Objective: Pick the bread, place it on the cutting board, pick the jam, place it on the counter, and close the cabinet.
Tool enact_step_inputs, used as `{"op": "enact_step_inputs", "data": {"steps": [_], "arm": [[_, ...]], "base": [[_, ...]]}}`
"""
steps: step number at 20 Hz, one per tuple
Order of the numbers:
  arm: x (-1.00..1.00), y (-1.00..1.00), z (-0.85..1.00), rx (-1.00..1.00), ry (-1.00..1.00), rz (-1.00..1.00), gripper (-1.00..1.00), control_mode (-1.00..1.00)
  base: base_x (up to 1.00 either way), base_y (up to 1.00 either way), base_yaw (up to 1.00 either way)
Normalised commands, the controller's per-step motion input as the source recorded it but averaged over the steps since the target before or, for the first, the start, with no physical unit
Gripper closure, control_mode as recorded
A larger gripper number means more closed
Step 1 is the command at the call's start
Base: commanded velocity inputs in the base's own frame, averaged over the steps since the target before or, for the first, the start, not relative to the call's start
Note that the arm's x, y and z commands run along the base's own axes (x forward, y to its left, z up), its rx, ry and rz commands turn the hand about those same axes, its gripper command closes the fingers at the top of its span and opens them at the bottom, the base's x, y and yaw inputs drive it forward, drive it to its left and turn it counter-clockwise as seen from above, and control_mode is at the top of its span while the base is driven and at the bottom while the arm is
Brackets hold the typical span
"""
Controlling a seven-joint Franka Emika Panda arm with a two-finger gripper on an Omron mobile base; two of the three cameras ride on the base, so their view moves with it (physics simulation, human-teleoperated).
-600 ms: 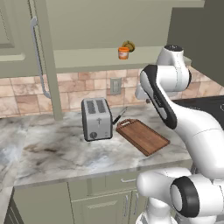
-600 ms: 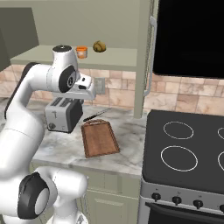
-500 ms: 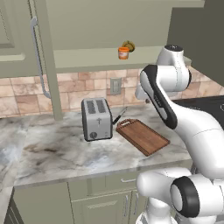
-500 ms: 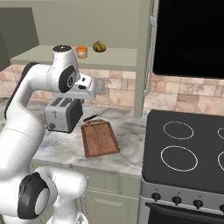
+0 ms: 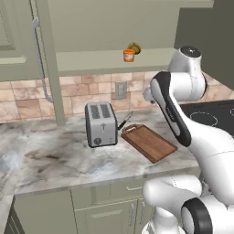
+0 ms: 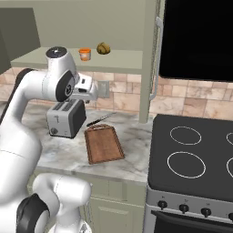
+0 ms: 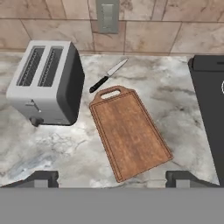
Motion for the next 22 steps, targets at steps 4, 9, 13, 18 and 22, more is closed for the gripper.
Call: {"op": "enact_step_inputs", "data": {"steps": [4,9,13,18,22], "arm": [[-0.15,0.07,0.35,0.0,-0.3,0.0,-1.0,-1.0],[-0.03,0.15,0.45,0.0,-0.21,0.0,-1.0,-1.0],[0.0,0.36,0.62,-0.01,-0.13,0.0,-1.0,-1.0],[0.0,0.35,0.68,0.0,-0.08,0.0,-1.0,-1.0],[0.01,0.1,0.52,0.0,0.0,0.0,-1.0,-1.0]], "base": [[0.0,0.0,0.0],[0.0,0.0,0.0],[0.0,0.0,0.0],[0.0,0.0,0.0],[0.0,0.0,0.0]]}}
